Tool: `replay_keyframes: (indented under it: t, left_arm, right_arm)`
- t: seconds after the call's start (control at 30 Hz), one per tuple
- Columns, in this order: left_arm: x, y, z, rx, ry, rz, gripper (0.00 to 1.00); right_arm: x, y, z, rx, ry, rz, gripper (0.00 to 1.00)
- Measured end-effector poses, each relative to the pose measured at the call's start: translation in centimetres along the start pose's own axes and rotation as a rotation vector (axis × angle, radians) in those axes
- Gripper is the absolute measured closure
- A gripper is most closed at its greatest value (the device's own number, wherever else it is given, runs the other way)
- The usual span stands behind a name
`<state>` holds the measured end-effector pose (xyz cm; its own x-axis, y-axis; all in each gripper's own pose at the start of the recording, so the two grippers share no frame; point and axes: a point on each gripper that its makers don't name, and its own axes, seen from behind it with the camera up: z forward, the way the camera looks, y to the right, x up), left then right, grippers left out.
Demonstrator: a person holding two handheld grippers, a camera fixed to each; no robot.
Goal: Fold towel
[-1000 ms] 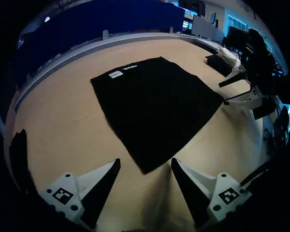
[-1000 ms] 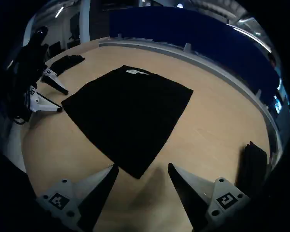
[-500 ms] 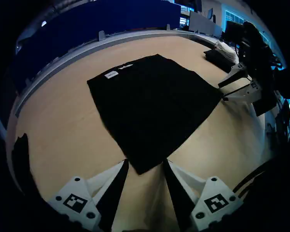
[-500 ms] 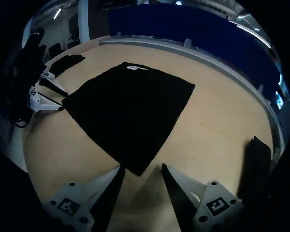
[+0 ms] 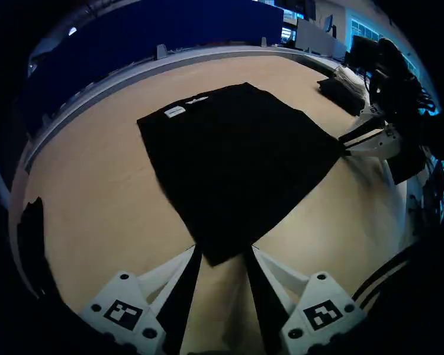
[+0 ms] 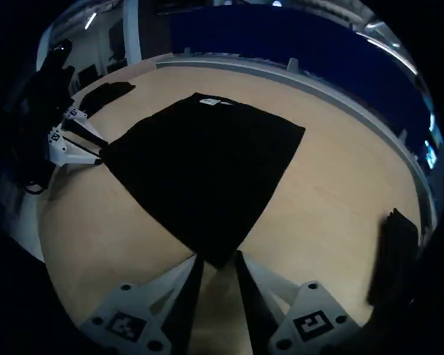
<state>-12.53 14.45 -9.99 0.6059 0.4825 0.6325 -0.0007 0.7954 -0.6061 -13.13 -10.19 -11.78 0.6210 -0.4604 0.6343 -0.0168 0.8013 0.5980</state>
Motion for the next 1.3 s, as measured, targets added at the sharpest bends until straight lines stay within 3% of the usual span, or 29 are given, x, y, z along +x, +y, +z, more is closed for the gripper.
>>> replay_keyframes:
  t: [0.13,0.33,0.47,0.87,1.3]
  left_arm:
    - [-0.1,-0.6,-0.1,0.018,-0.005,-0.017,0.64]
    - [-0.2,-0.8,0.1,0.031,-0.008,-0.033,0.83]
    - [-0.2,-0.7,0.0,0.034,-0.008,-0.032,0.87]
    - [0.7,-0.3,-1.3,0.031,0.005,-0.044,0.87]
    - [3.5,-0.4,-5.8,0.040,0.032,-0.063,0.87]
  right_arm:
    - [0.1,0.0,0.1,0.003,-0.001,0.015,0.79]
    - [0.3,-0.3,0.3,0.024,-0.003,0.049,0.84]
    - [0.5,-0.4,0.2,0.024,0.000,0.064,0.85]
    - [2.3,-0.1,-1.3,0.014,0.042,0.072,0.86]
    - [7.1,-0.4,-6.4,0.001,0.143,0.064,0.86]
